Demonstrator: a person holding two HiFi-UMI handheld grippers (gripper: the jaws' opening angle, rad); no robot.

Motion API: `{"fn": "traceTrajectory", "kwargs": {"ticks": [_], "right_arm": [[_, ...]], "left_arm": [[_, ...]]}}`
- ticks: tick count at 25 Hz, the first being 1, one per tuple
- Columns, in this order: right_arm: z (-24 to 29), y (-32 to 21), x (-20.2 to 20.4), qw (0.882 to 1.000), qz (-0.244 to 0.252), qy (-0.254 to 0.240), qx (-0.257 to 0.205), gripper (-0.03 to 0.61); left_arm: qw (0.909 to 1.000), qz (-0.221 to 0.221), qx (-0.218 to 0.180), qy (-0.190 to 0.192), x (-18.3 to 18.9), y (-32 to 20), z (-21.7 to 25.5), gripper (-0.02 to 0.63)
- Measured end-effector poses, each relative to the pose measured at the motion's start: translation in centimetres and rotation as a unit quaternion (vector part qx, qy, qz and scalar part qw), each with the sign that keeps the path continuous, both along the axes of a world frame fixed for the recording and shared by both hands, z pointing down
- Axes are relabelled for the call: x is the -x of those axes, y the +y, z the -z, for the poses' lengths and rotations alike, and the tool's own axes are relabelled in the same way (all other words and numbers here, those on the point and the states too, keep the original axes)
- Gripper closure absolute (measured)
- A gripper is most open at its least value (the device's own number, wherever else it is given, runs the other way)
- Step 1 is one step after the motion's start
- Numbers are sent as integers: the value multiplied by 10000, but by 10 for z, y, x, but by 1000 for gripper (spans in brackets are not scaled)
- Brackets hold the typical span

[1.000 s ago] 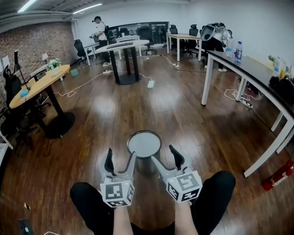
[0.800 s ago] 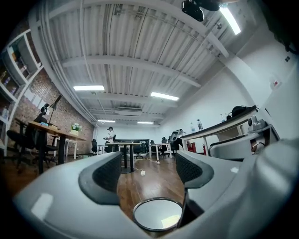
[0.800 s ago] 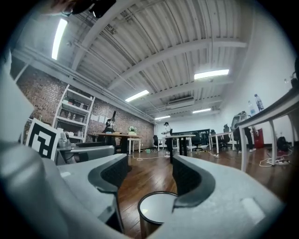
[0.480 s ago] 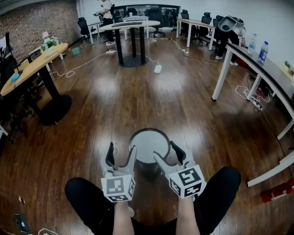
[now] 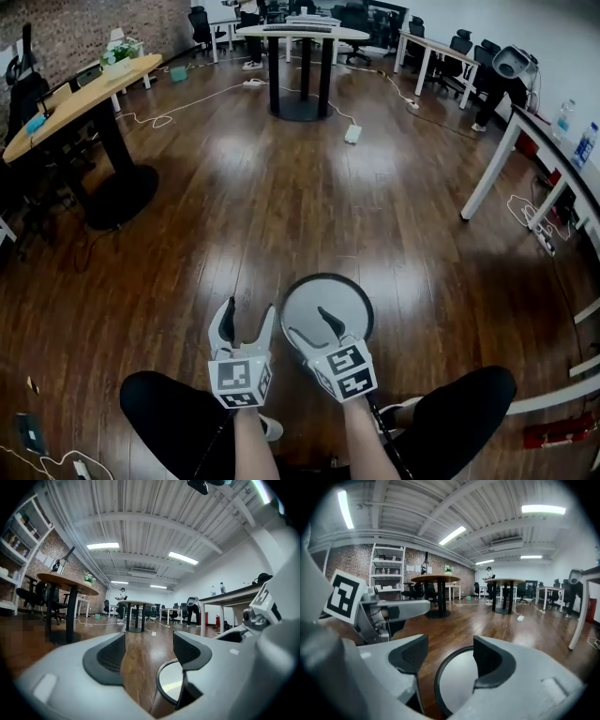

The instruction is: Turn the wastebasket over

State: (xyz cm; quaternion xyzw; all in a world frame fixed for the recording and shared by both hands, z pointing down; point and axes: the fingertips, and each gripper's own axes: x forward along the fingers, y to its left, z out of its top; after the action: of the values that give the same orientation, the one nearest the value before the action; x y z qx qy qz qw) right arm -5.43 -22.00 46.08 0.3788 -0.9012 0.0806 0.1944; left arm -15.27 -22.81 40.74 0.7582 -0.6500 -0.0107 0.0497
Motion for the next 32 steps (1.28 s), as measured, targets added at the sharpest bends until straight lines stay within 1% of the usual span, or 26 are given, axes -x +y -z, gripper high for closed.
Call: {"fn": "traceTrajectory", "kwargs": {"ticks": [3, 5, 7, 9, 11, 13, 14, 15, 16, 17, 18, 19, 22, 23, 27, 30, 32], "right_arm": [[-44, -11, 23, 9985, 240, 390, 282, 288], [-70, -11, 37, 9949, 487, 729, 506, 288], [-92, -9, 48, 9883, 729, 1196, 599, 288], [-109, -10, 56, 9797, 850, 1703, 630, 288], [-125, -11, 63, 9699, 885, 2166, 681, 288], [-135, -13, 64, 9621, 830, 2506, 689, 292], [-138, -15, 62, 9591, 767, 2647, 641, 314], [-139, -17, 60, 9563, 715, 2777, 575, 358], [-140, -18, 59, 9537, 701, 2877, 525, 383], [-140, -19, 60, 9524, 717, 2922, 498, 392], [-139, -19, 61, 9531, 737, 2895, 487, 402], [-138, -20, 63, 9563, 738, 2788, 482, 415], [-128, -23, 62, 9712, 624, 2245, 497, 462], [-124, -23, 60, 9743, 610, 2107, 503, 476], [-103, -27, 38, 9841, 544, 1604, 538, 488], [-76, -37, 20, 9935, 437, 957, 431, 491], [-57, -47, 11, 9979, 399, 389, 339, 494]], "left_arm": [[9994, 232, 244, 7, 18, -5, -25, 273], [9984, 322, 458, -66, 23, -6, -40, 273], [9974, 339, 627, -89, 25, -5, -52, 273], [9967, 384, 711, -26, 30, -7, -59, 273], [9960, 462, 758, 52, 38, -8, -61, 273], [9955, 516, 797, 71, 43, -8, -63, 273], [9953, 531, 813, 63, 44, -8, -64, 273], [9951, 545, 825, 57, 45, -7, -65, 273], [9949, 561, 833, 59, 46, -8, -67, 273], [9948, 577, 838, 66, 47, -8, -68, 273], [9947, 590, 843, 71, 49, -8, -68, 273], [9945, 598, 851, 70, 50, -9, -68, 273], [9939, 617, 910, 57, 54, -10, -69, 275], [9936, 637, 933, 64, 56, -10, -70, 275], [9931, 649, 967, 130, 49, -4, -71, 278], [9937, 541, 977, 139, 40, -6, -73, 279], [9936, 531, 984, 171, 41, -10, -75, 279]]}}
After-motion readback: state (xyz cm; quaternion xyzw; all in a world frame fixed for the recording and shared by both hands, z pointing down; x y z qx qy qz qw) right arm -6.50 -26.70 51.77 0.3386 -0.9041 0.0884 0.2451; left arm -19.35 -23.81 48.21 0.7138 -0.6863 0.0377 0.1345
